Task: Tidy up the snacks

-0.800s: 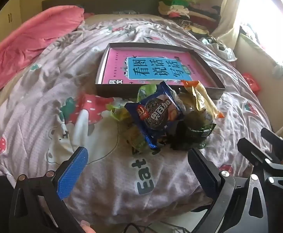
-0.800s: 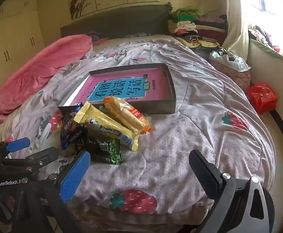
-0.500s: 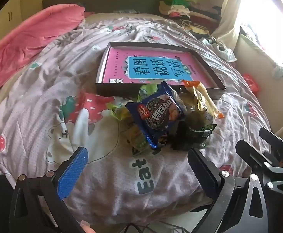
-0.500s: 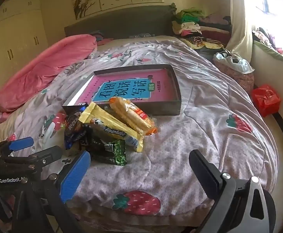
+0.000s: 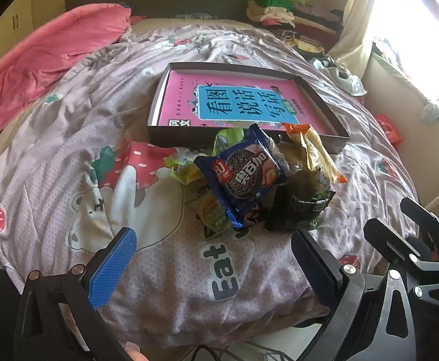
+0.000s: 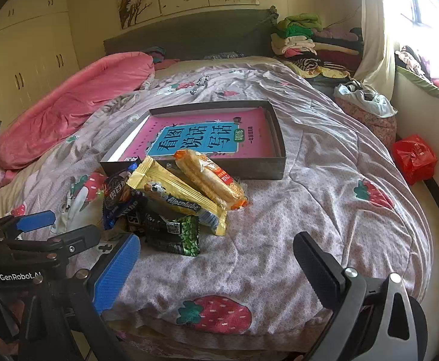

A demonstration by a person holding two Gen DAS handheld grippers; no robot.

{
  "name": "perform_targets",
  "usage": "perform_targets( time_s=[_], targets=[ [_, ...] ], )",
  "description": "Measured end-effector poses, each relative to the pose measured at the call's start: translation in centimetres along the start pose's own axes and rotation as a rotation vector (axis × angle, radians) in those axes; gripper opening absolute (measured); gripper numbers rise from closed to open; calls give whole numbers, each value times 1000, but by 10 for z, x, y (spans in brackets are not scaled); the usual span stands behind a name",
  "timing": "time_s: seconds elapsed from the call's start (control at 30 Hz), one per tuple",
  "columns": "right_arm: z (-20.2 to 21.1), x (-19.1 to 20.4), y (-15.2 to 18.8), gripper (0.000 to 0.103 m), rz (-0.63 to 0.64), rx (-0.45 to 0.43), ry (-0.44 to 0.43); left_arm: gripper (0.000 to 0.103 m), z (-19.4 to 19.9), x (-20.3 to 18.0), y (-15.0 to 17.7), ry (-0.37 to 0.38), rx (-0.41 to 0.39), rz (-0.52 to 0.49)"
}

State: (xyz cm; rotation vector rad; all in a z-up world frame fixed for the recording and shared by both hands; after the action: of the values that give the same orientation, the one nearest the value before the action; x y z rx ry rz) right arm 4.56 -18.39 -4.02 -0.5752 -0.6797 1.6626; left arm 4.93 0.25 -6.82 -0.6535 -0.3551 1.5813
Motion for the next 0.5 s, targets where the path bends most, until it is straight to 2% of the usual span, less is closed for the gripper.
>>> perform_targets(
  time_s=[0.5],
  targets=[
    [0,1,0,103,1,0,-3,102,0,0,0,-6,0,-3]
  ],
)
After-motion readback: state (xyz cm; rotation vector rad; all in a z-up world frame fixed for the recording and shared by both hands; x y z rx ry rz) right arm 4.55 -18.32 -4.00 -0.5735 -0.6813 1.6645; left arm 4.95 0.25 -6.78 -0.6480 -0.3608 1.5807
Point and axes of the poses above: each gripper's, at about its wrist camera, not at the fingertips, and z roughly against the way its jaws point, x to its left, y to its underside, the point moved 8 cm from there along -z, roughly the way its jaws point, and after that the axes turned 6 degrees about y, right-handed, at the moved point
